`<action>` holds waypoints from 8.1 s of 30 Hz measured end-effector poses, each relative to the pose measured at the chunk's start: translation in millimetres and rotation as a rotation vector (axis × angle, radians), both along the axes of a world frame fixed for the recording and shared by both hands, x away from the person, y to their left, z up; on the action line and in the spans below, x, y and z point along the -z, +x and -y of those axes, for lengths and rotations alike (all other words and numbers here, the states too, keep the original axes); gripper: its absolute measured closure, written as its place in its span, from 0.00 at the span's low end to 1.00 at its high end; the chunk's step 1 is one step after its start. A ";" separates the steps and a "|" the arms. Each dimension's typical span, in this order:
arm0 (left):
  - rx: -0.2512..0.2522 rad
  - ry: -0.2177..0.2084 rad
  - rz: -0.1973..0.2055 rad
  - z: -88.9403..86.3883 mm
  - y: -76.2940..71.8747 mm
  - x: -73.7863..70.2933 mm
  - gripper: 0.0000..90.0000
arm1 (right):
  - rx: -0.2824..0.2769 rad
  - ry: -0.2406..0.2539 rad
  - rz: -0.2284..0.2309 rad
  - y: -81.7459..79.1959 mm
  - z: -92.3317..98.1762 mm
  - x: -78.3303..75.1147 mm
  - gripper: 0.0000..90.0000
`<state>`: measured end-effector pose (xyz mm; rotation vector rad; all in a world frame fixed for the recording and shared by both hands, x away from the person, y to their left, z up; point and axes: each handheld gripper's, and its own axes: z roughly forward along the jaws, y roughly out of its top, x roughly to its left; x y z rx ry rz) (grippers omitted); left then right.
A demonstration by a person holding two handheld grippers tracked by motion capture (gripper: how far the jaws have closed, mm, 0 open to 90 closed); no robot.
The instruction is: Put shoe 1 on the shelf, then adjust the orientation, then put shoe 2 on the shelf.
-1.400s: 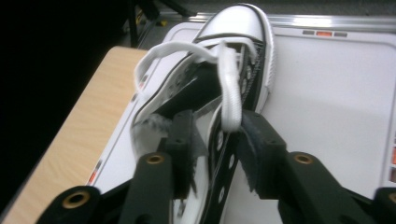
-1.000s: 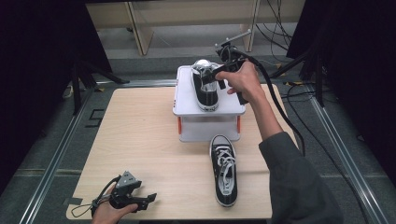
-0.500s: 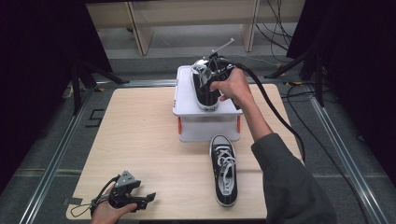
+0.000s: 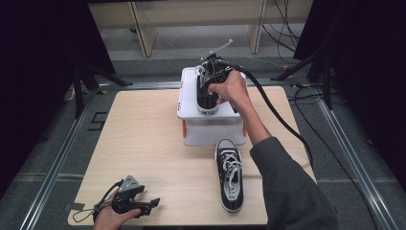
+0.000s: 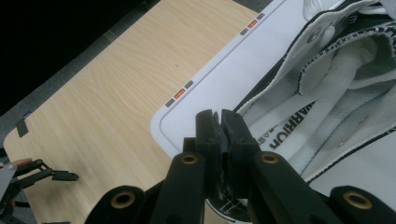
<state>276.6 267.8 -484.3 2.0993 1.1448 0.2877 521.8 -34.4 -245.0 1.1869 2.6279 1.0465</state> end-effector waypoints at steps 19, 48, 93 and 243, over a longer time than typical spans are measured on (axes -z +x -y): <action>-0.011 0.003 -0.003 -1.0 1.0 0.1 0.22 | 0.013 0.089 0.069 -58.6 73.6 -3.9 0.59; -0.018 0.006 -0.001 -1.8 0.8 0.1 0.22 | 0.010 0.048 0.029 -169.9 144.0 111.9 0.51; -0.007 0.025 0.016 -3.2 0.9 0.0 0.22 | -0.061 -0.219 -0.032 -171.1 113.9 177.6 0.82; 0.029 0.008 0.013 1.8 -0.8 -1.5 0.22 | 0.488 0.032 -0.092 74.5 91.5 -18.5 0.94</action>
